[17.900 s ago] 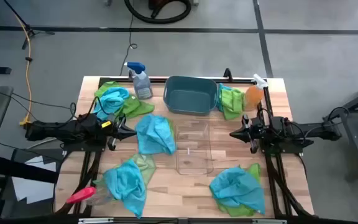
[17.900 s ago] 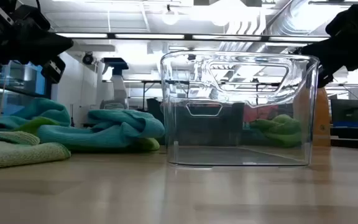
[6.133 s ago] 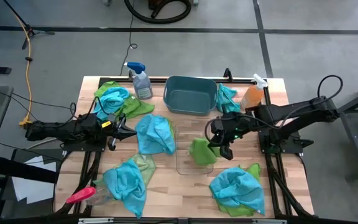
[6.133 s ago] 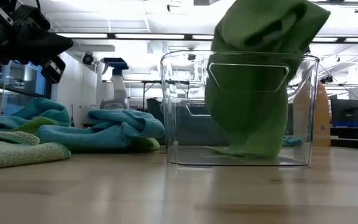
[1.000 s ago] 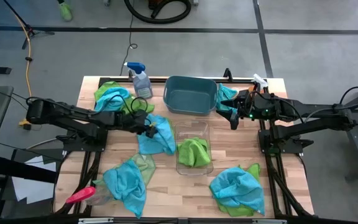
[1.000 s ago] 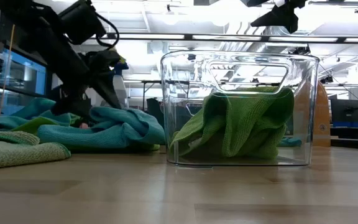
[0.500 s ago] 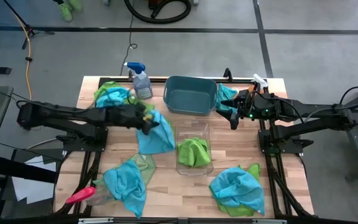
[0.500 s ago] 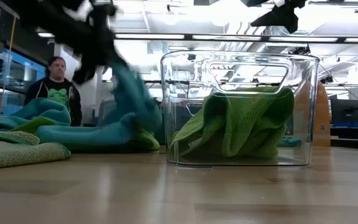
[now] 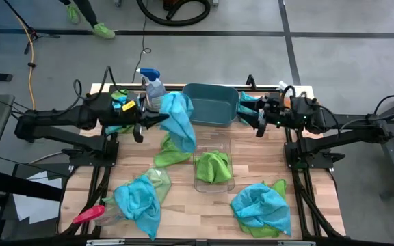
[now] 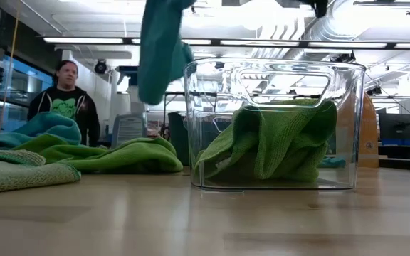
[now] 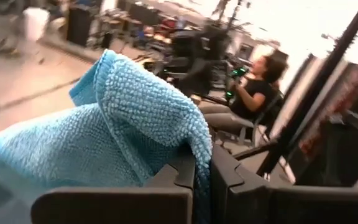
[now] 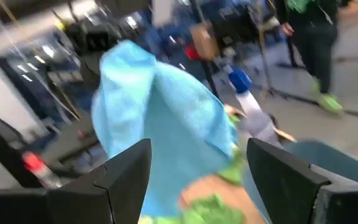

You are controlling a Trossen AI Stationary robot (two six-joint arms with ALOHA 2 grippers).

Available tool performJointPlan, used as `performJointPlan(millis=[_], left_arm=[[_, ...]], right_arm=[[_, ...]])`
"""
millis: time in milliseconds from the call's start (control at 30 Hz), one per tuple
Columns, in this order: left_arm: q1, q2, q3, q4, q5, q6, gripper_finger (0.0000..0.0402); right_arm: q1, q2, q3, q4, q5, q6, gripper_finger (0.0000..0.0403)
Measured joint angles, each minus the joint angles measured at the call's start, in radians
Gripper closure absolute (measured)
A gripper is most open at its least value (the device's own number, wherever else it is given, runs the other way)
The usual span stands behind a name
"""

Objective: Sort microfiber towel by color & place in baskets
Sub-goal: Put the blue microfiber towel into the blue bin

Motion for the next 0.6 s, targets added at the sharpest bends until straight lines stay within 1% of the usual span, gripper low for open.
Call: performJointPlan(millis=[133,233,467,600], left_arm=[[-0.029,0.045,0.064,0.008,0.031,0.104,0.0401],[-0.038,0.066,0.074,0.026,0.03,0.136,0.0401],[-0.037,0.101,0.074,0.057,0.027,0.139,0.0401],[-0.018,0.152,0.074,0.153,0.028,0.188,0.0401]], right_arm=[[0.0,0.007,0.001,0.163,-0.075,-0.002,0.0142],[0.0,0.019,0.001,0.235,-0.131,-0.013,0.0142],[0.0,0.021,0.001,0.238,-0.148,-0.026,0.0142],[0.0,0.021,0.001,0.238,-0.148,-0.04,0.0142]])
